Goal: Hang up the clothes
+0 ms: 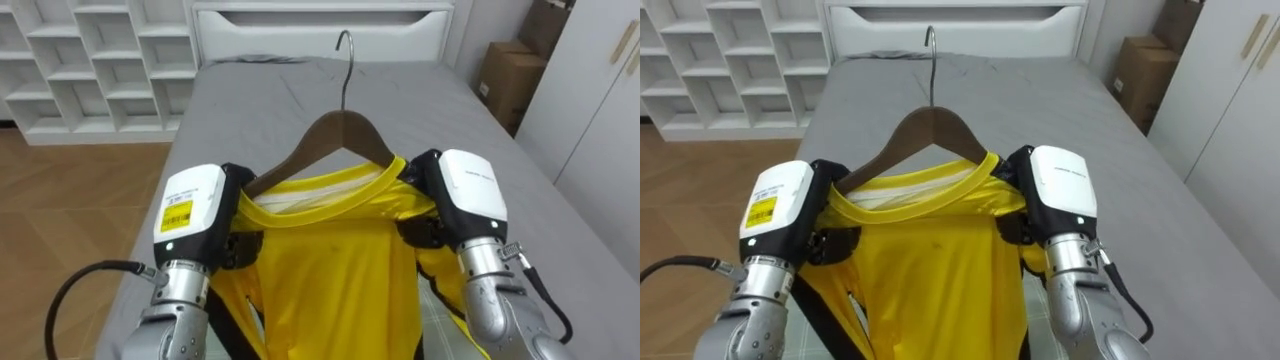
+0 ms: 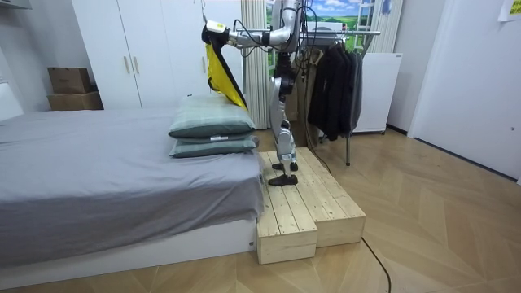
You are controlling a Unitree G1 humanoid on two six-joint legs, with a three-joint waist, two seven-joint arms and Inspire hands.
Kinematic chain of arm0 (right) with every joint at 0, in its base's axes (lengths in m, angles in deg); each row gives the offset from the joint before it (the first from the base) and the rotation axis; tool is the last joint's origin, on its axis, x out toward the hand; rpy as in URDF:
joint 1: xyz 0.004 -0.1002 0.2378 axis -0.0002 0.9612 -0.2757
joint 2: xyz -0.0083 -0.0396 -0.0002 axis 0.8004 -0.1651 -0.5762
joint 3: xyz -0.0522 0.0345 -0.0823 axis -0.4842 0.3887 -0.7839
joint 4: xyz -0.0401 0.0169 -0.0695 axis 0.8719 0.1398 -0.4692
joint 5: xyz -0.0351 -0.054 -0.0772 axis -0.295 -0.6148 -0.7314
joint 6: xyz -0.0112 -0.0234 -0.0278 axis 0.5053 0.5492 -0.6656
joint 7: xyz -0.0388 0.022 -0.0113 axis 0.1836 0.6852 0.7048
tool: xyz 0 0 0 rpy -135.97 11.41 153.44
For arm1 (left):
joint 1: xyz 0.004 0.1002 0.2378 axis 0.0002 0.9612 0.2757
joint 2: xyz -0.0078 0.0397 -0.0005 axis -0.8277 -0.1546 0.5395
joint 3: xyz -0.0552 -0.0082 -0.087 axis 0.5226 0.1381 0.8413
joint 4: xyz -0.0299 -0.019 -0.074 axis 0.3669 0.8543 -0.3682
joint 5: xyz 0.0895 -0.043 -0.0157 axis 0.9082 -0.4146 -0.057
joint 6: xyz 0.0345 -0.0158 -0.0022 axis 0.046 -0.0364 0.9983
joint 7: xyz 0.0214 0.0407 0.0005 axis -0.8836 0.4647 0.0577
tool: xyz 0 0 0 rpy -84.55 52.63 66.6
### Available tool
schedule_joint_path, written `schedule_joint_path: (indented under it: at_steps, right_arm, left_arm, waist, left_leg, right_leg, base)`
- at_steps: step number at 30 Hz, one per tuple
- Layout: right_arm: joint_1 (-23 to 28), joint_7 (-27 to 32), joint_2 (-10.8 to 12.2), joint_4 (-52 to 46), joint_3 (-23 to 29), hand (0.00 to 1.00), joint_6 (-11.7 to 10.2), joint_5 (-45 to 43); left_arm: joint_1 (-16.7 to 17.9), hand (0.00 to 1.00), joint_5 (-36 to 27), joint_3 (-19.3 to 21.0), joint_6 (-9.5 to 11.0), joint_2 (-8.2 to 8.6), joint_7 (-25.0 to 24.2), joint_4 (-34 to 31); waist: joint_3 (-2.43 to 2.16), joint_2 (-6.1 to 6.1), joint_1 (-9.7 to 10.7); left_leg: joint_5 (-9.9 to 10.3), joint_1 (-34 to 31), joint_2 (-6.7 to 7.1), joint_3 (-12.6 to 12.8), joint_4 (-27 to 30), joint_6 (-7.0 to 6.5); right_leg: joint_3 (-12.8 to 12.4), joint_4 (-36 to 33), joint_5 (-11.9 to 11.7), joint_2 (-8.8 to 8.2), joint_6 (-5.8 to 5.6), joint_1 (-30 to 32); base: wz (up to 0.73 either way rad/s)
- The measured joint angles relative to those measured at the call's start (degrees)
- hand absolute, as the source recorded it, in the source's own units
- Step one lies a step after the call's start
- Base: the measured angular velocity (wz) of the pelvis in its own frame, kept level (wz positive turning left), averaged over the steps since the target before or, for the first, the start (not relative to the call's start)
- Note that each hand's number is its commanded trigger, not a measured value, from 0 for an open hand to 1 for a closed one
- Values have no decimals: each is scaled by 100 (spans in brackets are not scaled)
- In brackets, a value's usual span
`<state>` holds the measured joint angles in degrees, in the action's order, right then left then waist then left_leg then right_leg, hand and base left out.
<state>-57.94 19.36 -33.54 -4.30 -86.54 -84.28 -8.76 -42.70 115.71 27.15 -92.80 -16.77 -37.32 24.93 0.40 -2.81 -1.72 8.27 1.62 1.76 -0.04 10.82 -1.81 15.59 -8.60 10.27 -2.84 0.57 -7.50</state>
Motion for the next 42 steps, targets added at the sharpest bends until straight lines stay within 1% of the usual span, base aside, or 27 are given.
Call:
schedule_joint_path:
  at_steps: [8,9,10,11,16,18,19,20,22,26,29,33,36,37,38,42]
  right_arm:
    - [4,-34,0,0,-2,100,4,0]
    - [6,-34,0,0,-2,100,4,0]
    - [5,-35,0,0,-2,100,5,0]
    - [5,-41,-1,0,-4,100,7,0]
    - [37,-83,-3,34,-7,100,46,0]
    - [110,-115,3,38,-63,100,96,1]
    - [136,-162,8,61,-112,100,153,1]
    - [139,-206,13,138,-124,100,164,1]
    - [148,-250,12,228,-120,100,211,-9]
    - [248,-286,10,229,-122,100,213,-8]
    - [269,-306,9,229,-123,100,254,-27]
    - [269,-359,10,229,-129,100,332,-120]
    - [269,-478,9,231,-195,100,436,-282]
    - [271,-510,10,232,-251,100,461,-295]
    - [271,-541,7,231,-300,100,461,-309]
    - [273,-595,3,240,-356,100,460,-309]
  left_arm:
    - [0,100,9,-27,0,-41,0,0]
    - [0,85,9,-31,0,-44,0,0]
    - [0,62,6,-33,0,-47,0,0]
    - [2,0,4,-38,0,-57,0,0]
    - [12,0,-129,-94,1,-56,-1,-1]
    - [12,0,-314,-172,3,-7,-10,-1]
    - [15,0,-381,-245,2,65,-46,0]
    - [18,0,-382,-337,2,83,-95,0]
    - [23,0,-381,-427,2,90,-187,0]
    - [62,0,-525,-464,0,62,-342,-1]
    - [97,0,-622,-475,0,76,-438,-1]
    - [103,0,-744,-483,5,112,-455,-81]
    - [109,0,-754,-494,40,131,-455,-284]
    - [109,0,-755,-495,81,132,-455,-307]
    - [112,0,-755,-502,112,131,-455,-307]
    - [164,0,-755,-618,119,117,-455,-307]
  waist:
    - [-1,-2,11]
    - [-1,-2,13]
    - [-1,-2,11]
    - [-1,-2,7]
    - [-4,-5,3]
    - [-4,-6,-21]
    - [-4,-7,-30]
    - [-4,-7,-27]
    - [-6,-9,-28]
    - [-6,-9,6]
    - [-8,-12,-2]
    - [-19,-27,-16]
    - [-28,-32,-18]
    - [-32,-31,-15]
    - [-34,-28,-12]
    - [-35,-28,-19]
  left_leg:
    - [-1,46,0,4,9,-2]
    - [-1,65,-1,5,5,-2]
    - [-1,73,-1,10,0,-1]
    - [-1,84,-3,19,-7,-2]
    - [-1,102,-4,67,-6,-2]
    - [0,109,-6,97,-7,-2]
    - [0,108,-5,102,-12,-2]
    - [0,108,-5,105,-15,-3]
    - [0,106,-6,120,-14,-3]
    - [0,91,-17,136,-17,-2]
    - [0,85,-19,143,-24,-2]
    - [0,85,-13,142,-23,-2]
    - [0,87,-11,153,-22,-2]
    - [0,89,-13,157,-20,-2]
    - [0,91,-15,158,-20,-2]
    - [0,94,-19,159,-12,-2]
  right_leg:
    - [-9,-2,0,1,0,-43]
    - [-13,-3,0,1,0,-60]
    - [-20,-6,0,1,0,-62]
    - [-31,-9,0,4,0,-67]
    - [-73,-14,0,4,0,-70]
    - [-112,-15,0,3,0,-65]
    - [-114,-17,0,0,0,-59]
    - [-117,-16,0,0,0,-56]
    - [-124,-16,0,1,0,-54]
    - [-128,-15,0,3,0,-38]
    - [-137,-17,0,-1,0,-23]
    - [-138,-18,0,-2,0,-23]
    - [-144,-20,0,-3,0,-24]
    - [-147,-21,0,-3,0,-25]
    - [-147,-22,0,-5,0,-26]
    - [-137,-23,0,-7,0,-35]
  base:
    - [0]
    - [0]
    - [-3]
    - [-5]
    - [-5]
    - [-7]
    - [0]
    - [0]
    - [0]
    - [0]
    - [0]
    - [0]
    - [0]
    - [0]
    - [0]
    - [0]
